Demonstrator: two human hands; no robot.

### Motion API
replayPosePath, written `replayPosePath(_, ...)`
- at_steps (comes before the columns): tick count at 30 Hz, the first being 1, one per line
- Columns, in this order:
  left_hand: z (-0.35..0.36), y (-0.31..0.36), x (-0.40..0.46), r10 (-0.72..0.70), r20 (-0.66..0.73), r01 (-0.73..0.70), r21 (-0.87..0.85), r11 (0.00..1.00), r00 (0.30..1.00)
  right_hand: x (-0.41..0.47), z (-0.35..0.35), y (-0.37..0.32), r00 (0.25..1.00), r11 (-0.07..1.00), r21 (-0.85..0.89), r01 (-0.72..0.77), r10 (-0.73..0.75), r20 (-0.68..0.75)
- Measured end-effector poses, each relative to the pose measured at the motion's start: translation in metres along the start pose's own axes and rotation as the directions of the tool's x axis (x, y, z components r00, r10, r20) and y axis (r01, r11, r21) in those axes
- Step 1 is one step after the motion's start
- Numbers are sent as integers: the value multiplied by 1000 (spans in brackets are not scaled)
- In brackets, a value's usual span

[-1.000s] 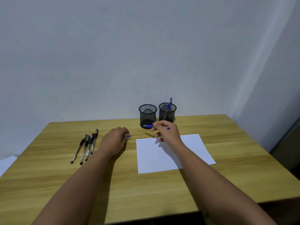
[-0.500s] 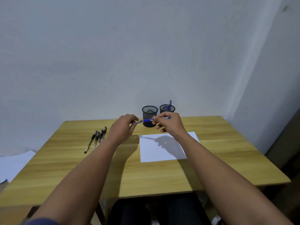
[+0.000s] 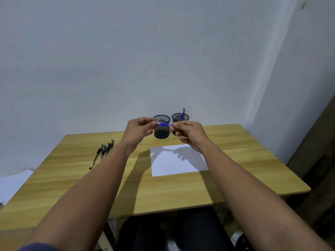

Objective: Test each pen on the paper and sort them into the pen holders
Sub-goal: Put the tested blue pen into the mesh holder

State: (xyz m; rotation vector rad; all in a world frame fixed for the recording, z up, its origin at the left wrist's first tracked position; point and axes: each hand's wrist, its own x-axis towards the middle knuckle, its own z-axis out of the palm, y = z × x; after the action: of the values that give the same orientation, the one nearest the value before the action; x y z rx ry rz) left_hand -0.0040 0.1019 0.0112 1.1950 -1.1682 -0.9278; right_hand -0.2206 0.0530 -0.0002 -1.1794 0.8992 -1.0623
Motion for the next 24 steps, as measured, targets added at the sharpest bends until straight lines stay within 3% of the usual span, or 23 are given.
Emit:
replayPosePath(4, 14, 2, 1, -142, -91, 118, -226, 967, 986, 2, -2, 3, 999, 998, -60, -24, 27, 43)
replayPosePath(11, 38, -1, 7, -138, -169, 121, -109, 987, 976, 10, 5, 26, 999, 997, -69, 29, -30, -23)
replayPosePath(13, 39, 0, 10, -126, -130, 122, -36, 992, 983, 14, -2, 29, 999, 991, -130, 36, -37, -11)
replayPosePath(18, 40, -1, 34, -106, -17, 107, 80, 991, 994, 36, -24, 13, 993, 880, -471, 69, -13, 120)
replayPosePath(21, 47, -8, 61, -14, -42, 25, 301, 953, 999, 63, -37, -3, 986, 848, -515, 122, -163, -35)
replayPosePath(24, 60, -22, 89, 63, -15, -41, 602, 797, 998, 98, -52, -16, 951, 838, -528, 141, -263, -163)
